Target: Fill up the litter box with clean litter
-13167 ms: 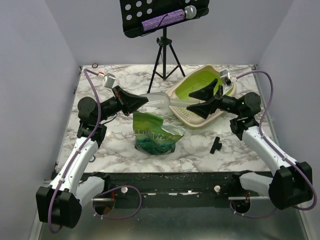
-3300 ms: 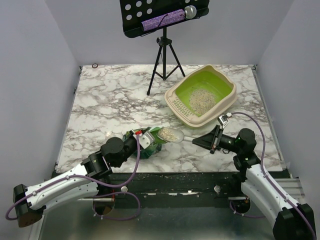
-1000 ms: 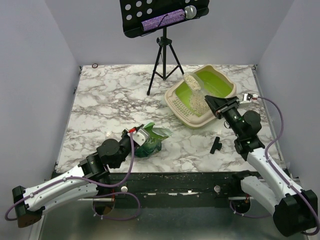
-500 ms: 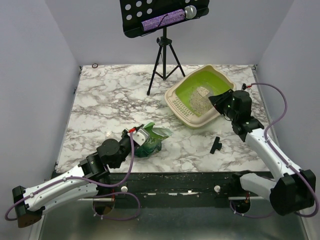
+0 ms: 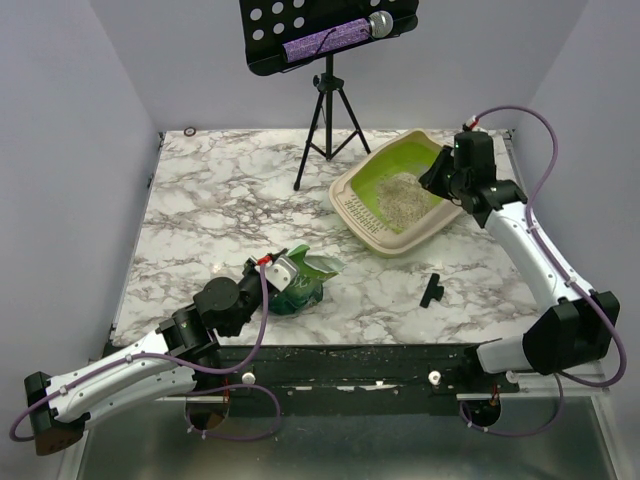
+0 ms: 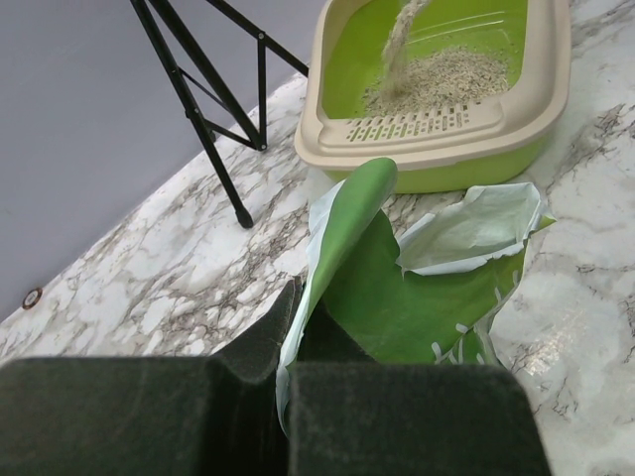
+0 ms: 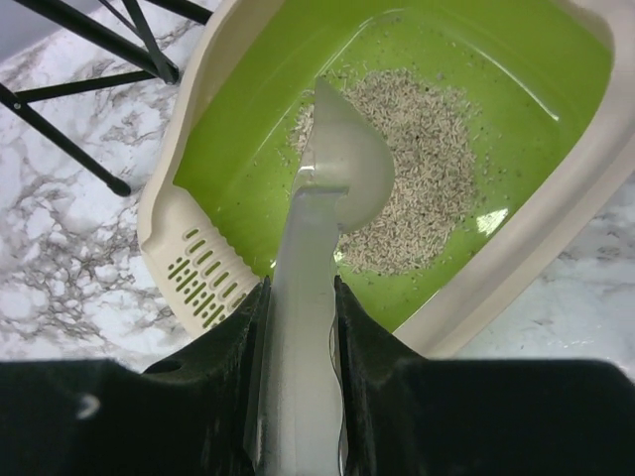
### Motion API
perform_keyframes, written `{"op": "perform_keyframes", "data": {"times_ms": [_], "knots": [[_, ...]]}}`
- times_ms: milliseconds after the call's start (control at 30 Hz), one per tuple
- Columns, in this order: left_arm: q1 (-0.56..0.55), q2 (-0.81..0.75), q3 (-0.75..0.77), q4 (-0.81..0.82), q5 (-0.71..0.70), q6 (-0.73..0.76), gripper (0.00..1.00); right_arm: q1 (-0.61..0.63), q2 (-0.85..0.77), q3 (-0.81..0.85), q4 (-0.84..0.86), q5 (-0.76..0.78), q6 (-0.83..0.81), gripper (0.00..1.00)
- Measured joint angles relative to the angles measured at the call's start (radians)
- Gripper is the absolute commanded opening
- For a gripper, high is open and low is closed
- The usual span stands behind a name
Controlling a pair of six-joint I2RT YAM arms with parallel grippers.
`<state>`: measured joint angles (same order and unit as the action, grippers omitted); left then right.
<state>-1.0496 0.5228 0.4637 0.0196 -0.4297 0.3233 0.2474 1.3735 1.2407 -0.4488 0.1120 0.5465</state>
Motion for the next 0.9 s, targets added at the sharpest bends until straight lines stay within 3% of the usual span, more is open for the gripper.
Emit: {"op": "perform_keyframes", "data": {"times_ms": [333,533,700,900], "knots": [[0.0,0.0,0.0,0.0,0.0,-0.003,0.0,0.01,0.043,0.23,-0.245,0.066,-0.191,0.0],[0.0,0.002,0.0,-0.002,0.0,-0.005,0.0,0.098,0.051,0.322,-0.346,0.116,-0.239,0.01],[0.0,-0.001,0.003,-0.007,0.001,-0.01,0.0,0.158,-0.025,0.291,-0.358,-0.019,-0.253,0.01],[0.0,0.001,0.006,-0.011,0.001,-0.014,0.0,0.172,-0.257,0.185,-0.339,-0.29,-0.279,0.0]]}}
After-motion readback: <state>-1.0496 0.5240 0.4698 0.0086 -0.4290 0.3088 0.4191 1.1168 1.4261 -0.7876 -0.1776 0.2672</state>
